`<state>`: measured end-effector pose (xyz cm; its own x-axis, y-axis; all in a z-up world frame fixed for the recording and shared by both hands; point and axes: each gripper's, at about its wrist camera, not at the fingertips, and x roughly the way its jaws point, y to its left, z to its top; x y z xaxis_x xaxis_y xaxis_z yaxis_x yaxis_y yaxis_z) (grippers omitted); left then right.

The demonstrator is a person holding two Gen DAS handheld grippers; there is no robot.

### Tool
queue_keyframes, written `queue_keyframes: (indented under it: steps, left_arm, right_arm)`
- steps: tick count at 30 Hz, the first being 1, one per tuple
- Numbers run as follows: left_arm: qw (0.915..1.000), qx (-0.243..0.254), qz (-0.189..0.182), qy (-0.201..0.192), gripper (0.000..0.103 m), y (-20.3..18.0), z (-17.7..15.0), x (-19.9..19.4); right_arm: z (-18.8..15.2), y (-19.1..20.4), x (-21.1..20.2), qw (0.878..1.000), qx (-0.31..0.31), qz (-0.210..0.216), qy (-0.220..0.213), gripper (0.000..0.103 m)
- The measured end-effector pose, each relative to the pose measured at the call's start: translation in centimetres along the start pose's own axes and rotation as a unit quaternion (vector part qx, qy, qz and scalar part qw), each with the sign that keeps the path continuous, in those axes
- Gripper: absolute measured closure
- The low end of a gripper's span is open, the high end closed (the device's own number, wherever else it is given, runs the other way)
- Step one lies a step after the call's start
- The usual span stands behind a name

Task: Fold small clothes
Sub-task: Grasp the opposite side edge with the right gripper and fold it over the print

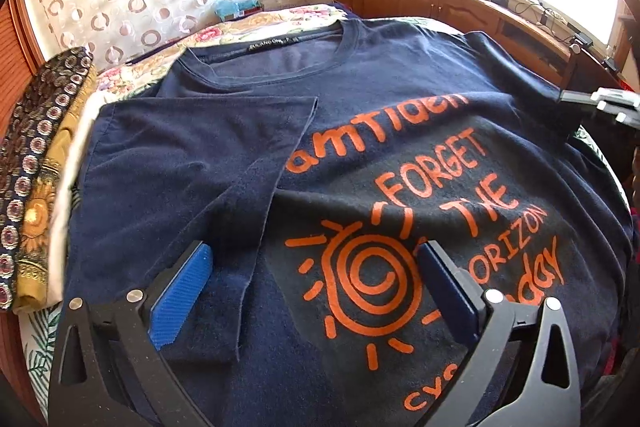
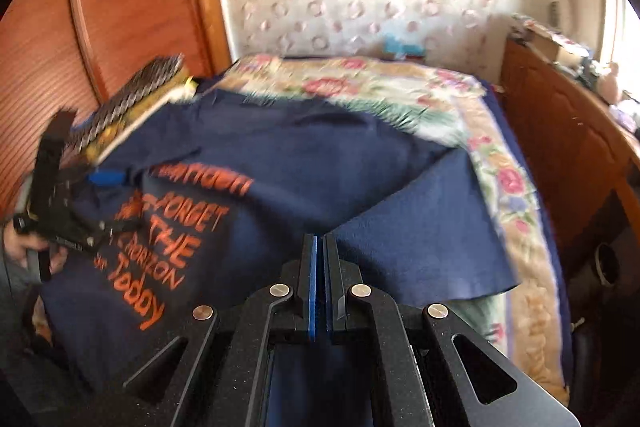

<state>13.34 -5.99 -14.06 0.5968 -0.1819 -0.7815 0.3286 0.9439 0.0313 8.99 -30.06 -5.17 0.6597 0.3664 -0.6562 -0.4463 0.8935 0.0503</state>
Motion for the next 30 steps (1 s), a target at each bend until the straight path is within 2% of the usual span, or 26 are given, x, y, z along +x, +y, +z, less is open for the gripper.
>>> queue_keyframes:
  steps: [4,8,11,18,22,26,30]
  left_arm:
    - [0.9995,-0.008,0.006,-0.029,0.001,0.2,0.0,-1.6]
    - [0.9963,-0.040,-0.011,-0.076,0.001,0.6,0.1,-4.3]
    - [0.9938,-0.054,-0.016,-0.096,0.001,0.6,0.0,-5.8]
    - [0.9920,-0.039,-0.020,-0.118,0.001,-0.5,-0.3,-7.3]
    - [0.9916,-0.036,-0.021,-0.122,0.001,-1.1,-0.3,-7.7]
    - [0.9899,-0.032,-0.025,-0.136,0.001,-1.8,-0.5,-8.5]
    - [0.9891,-0.025,-0.026,-0.143,0.001,-2.4,-0.6,-9.1]
  right_arm:
    - [-1.3,-0.7,2.2,0.999,0.010,0.008,0.033,0.101]
    - [-1.2,-0.6,2.8,0.999,0.005,-0.002,0.035,0.100]
    - [-1.2,0.2,2.9,0.999,-0.013,-0.018,0.032,0.098]
    - [-1.3,1.2,2.0,0.999,0.004,-0.021,0.028,0.094]
    - [-1.1,1.5,0.3,1.000,0.007,-0.025,0.008,0.093]
    - [-1.2,0.9,-1.4,0.999,0.012,-0.029,-0.017,0.070]
    - [-1.3,-1.5,-1.9,0.997,0.035,-0.063,-0.020,0.069]
